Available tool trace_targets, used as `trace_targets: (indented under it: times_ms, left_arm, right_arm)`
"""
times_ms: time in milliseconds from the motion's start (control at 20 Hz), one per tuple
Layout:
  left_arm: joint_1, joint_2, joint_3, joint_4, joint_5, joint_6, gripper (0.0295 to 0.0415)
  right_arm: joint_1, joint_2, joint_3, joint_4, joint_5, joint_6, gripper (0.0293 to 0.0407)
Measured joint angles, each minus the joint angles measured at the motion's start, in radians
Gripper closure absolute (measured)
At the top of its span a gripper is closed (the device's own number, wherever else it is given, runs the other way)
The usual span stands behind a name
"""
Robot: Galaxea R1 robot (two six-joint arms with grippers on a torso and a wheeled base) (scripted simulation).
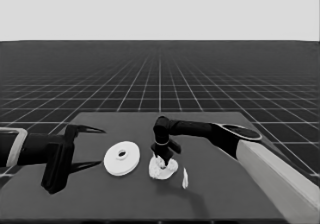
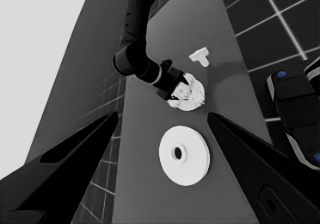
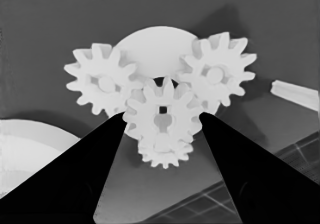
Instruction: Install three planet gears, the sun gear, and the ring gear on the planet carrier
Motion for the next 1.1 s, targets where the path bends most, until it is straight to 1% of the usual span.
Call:
trace_targets:
  times_ms: [1100]
  left_arm:
    - [0.0, 0.0, 0.0, 0.0, 0.0, 0.0, 0.0326]
  right_arm:
    - [0.0, 0.0, 0.0, 0.0, 0.0, 0.23, 0.039]
